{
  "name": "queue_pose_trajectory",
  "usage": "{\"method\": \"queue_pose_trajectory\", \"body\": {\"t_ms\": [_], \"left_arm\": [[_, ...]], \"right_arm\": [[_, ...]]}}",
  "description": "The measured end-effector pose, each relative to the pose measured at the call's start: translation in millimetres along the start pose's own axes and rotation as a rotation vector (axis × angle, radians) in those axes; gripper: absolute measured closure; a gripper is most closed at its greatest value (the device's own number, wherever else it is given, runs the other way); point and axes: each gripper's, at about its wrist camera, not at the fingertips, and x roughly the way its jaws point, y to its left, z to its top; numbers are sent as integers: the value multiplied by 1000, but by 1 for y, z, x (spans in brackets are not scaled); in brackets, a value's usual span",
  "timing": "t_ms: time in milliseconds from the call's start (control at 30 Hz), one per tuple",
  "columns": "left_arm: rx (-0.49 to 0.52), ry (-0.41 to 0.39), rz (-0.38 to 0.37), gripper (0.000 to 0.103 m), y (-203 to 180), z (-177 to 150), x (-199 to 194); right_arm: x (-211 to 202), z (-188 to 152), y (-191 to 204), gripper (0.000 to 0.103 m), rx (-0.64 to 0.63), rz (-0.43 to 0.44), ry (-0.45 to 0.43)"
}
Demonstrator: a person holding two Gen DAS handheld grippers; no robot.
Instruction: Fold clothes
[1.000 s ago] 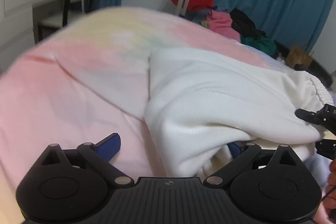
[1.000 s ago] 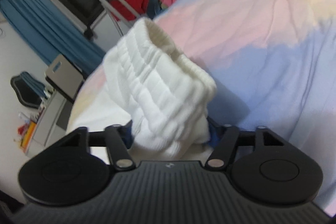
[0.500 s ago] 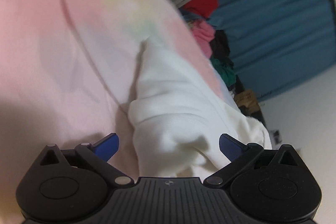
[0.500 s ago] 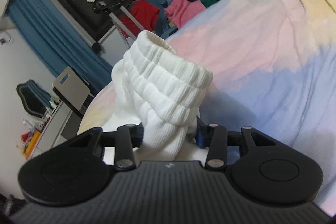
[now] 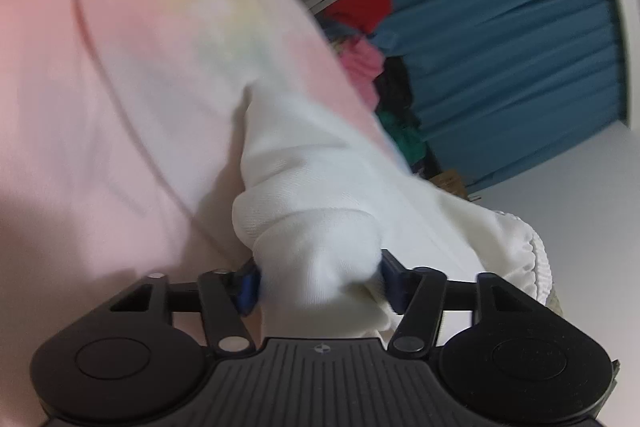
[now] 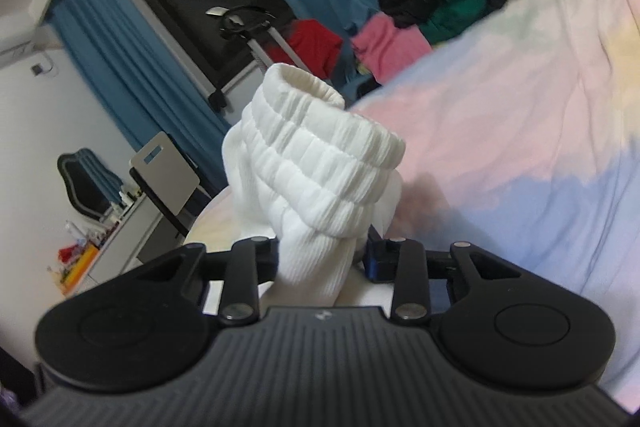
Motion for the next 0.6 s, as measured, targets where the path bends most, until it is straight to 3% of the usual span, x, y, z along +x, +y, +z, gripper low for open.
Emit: {"method": "queue_pose_trajectory", "body": {"t_ms": [200, 333, 433, 600], "left_arm": [[116, -57, -110, 51, -67, 9, -27], [222, -73, -142, 51, -141, 7, -2], [268, -68, -177, 51, -194, 6, 37], [345, -23, -210, 52, -288, -1, 153]], "right_arm": [[-54, 33, 17, 69, 16, 63, -89], [-89, 71, 11, 69, 10, 62, -166], [-106, 110, -12, 70, 33, 36, -222], [-117, 177, -72, 70, 88, -62, -317]]}}
